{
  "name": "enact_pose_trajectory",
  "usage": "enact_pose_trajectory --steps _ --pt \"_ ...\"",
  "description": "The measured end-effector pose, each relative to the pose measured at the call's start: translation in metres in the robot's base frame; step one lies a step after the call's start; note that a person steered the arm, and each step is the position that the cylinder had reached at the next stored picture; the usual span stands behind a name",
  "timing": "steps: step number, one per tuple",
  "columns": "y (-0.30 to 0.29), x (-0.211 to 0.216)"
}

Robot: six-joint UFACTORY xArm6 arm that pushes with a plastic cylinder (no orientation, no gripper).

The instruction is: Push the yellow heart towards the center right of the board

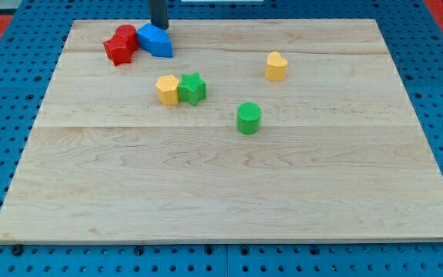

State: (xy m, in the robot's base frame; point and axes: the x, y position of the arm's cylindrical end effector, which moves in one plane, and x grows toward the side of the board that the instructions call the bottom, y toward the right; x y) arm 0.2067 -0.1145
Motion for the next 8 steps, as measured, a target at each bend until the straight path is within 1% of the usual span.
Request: enact_pose_trajectory --steps 2,3,4,5,6,7,8 --pt "0.007 0.000" --pt "0.023 0.006" --pt "0.096 0.040" --pt "0.127 0.085" --pt "0.151 0.098" --pt "0.166 0.078" --pt "0.169 0.078"
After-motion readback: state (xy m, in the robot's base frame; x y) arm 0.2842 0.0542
